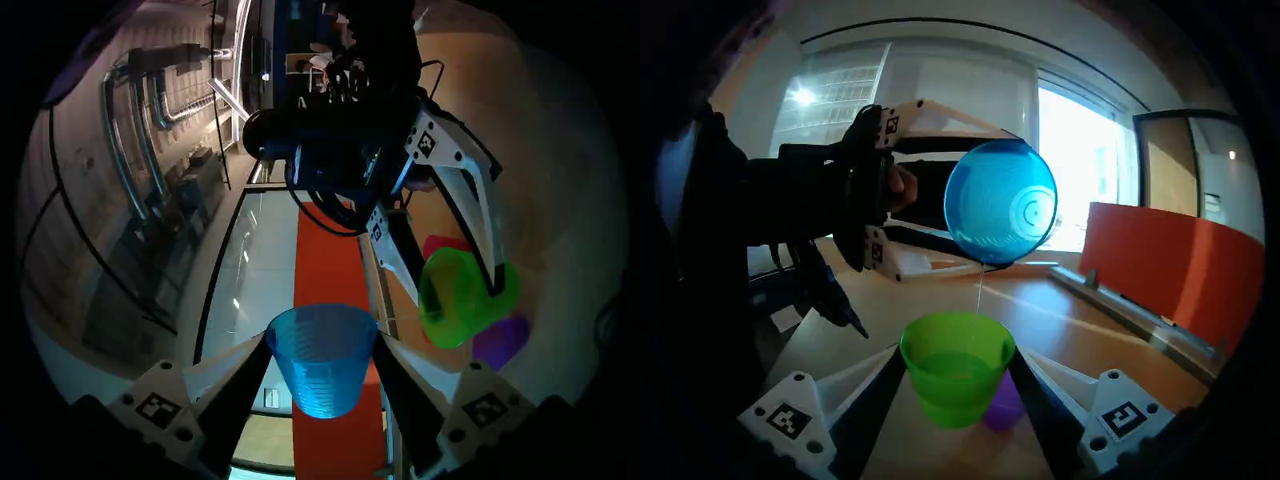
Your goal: Pour water
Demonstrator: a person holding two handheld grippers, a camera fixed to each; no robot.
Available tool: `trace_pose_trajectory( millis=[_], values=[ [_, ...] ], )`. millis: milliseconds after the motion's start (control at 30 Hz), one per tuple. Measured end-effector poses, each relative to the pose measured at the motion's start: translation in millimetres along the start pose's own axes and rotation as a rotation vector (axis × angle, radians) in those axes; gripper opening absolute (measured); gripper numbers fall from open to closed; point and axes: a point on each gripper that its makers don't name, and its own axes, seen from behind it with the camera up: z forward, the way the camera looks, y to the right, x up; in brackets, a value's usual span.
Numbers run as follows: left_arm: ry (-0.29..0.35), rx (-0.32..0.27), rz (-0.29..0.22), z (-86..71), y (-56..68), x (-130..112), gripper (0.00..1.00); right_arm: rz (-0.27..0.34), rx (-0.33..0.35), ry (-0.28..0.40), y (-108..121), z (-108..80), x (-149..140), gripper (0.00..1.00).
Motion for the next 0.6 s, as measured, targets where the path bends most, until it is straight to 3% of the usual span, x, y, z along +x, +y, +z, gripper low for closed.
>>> trace_pose_trajectory(
  millis=[267,600],
  values=[
    [-0.002,0.001,-0.004,-1.1,0.5,-1.9,0.86,0.0,-0.001,-0.001,0.4,0.7,-0.6,0.9],
    [-0.01,0.012,-0.056,0.2,-0.6,-4.3,0.86,0.003,-0.01,-0.001,1.8,-0.1,-0.8,0.9]
  ],
)
